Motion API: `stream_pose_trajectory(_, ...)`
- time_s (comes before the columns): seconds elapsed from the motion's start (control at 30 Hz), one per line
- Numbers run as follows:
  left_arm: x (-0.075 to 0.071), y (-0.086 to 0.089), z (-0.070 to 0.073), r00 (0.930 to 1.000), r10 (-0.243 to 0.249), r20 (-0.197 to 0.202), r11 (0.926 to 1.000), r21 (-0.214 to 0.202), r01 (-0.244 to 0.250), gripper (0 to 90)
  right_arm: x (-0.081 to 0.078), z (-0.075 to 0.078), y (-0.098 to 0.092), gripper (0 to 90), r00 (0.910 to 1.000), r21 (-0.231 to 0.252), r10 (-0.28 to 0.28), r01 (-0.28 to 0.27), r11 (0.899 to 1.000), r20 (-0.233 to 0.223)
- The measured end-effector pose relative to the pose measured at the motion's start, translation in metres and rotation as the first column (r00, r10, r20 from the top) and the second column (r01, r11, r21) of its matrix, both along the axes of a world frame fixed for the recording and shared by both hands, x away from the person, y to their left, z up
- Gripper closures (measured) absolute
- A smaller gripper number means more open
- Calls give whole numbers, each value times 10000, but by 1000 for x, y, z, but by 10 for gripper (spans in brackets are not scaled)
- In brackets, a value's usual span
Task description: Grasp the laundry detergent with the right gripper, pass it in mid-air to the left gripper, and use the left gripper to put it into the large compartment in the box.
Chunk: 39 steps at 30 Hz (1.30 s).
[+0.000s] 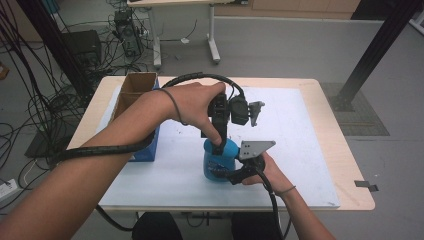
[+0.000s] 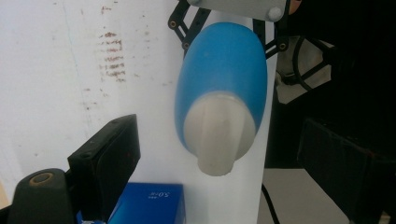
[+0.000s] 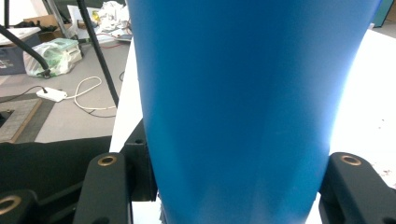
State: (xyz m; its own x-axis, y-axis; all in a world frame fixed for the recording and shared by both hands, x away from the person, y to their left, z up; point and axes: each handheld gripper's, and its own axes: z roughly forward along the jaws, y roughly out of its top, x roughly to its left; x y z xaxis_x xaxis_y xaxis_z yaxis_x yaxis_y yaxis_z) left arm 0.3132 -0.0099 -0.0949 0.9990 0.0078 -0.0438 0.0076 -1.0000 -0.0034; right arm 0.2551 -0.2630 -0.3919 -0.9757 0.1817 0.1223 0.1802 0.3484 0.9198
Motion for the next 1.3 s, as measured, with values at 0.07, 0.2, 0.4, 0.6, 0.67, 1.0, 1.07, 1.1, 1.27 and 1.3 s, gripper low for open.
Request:
stream_pose_trajectory(0.07, 1, 0, 0, 10000, -6, -27, 10000, 14, 6, 135, 0, 0, 0, 415, 10000, 7, 7, -7, 10000, -6)
stream_pose_trajectory(0.2, 1, 0, 0, 10000, -15, -6, 10000, -6, 15, 134, 0, 0, 0, 415, 10000, 37, -48, 48, 10000, -11)
stream_pose_trajectory(0.4, 2, 3, 2, 10000, 9, 20, 9999, -104, -9, 134, 1, 0, 0, 414, 10000, -9, -50, 50, 10000, 1)
stream_pose_trajectory(0.6, 3, 3, 0, 10000, 23, 50, 9999, -139, -23, 134, 2, 1, 0, 415, 10000, -38, 21, -21, 10000, 6)
stream_pose_trajectory(0.67, 2, 4, 0, 10000, -5, 37, 9999, -164, 6, 134, 2, 1, 0, 414, 10000, -31, 16, -16, 10000, 23)
stream_pose_trajectory(1.0, 2, 2, 0, 10000, -8, 8, 9999, -107, 8, 134, 1, 3, 0, 414, 10000, -27, -15, 15, 10000, 54)
stream_pose_trajectory(1.07, 2, 3, 1, 10000, 8, 6, 9999, -145, -7, 133, 2, 3, 0, 415, 10000, -19, -12, 13, 10000, 56)
stream_pose_trajectory(1.1, 2, 3, 1, 10000, 5, 46, 9999, -149, -4, 133, 1, 4, 0, 415, 10000, -10, -24, 24, 10000, 67)
stream_pose_trajectory(1.27, 1, 2, 2, 10000, 17, 19, 9999, -139, -17, 132, 1, 5, 0, 414, 10000, -11, -2, 2, 10000, 82)
stream_pose_trajectory(1.3, 1, 2, 2, 10000, 12, 34, 9999, -160, -12, 132, 1, 5, 0, 414, 10000, -5, -14, 14, 10000, 93)
